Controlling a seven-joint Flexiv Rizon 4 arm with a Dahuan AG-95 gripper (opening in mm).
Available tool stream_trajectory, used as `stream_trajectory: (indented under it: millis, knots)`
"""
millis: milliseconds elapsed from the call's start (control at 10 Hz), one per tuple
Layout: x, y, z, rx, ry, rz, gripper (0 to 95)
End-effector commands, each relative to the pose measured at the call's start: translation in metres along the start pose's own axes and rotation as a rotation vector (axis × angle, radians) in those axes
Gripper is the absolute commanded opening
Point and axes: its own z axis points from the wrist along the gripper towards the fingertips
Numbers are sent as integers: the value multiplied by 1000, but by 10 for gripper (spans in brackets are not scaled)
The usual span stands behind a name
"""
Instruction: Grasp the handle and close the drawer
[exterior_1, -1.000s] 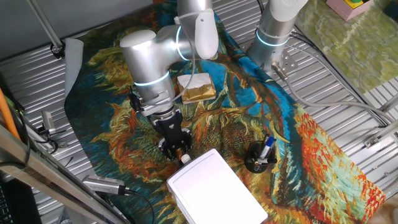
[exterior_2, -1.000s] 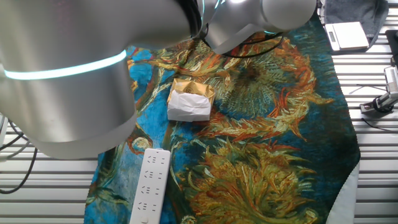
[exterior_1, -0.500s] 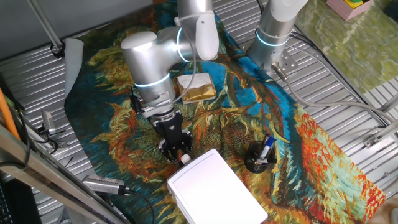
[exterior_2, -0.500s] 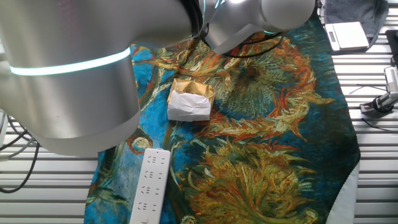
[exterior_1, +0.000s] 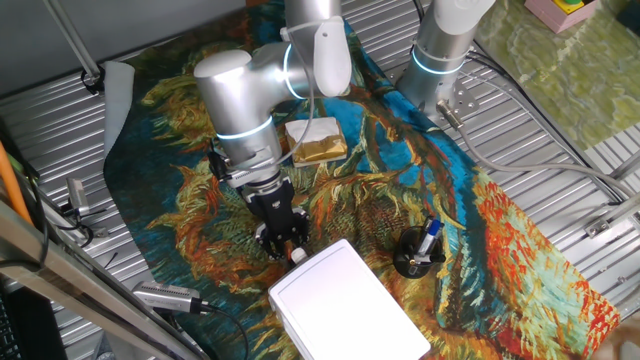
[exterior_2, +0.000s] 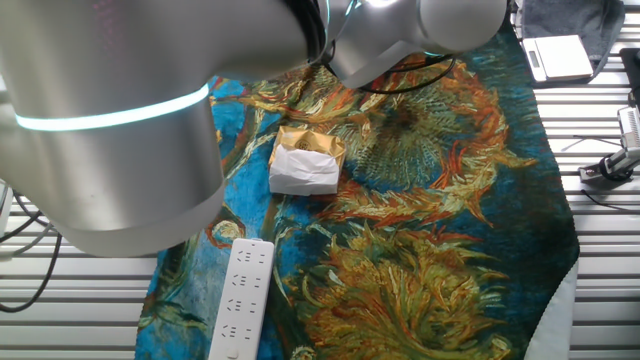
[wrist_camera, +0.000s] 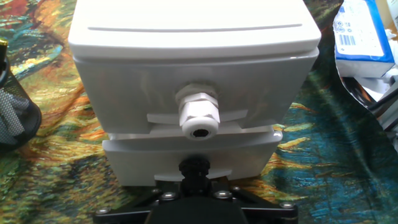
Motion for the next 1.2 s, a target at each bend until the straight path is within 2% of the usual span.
stream_trajectory:
  millis: [100, 1200]
  knots:
    - [0, -1, 1, 3, -2, 0, 0]
    - [-1, -2, 4, 12, -12, -10, 0]
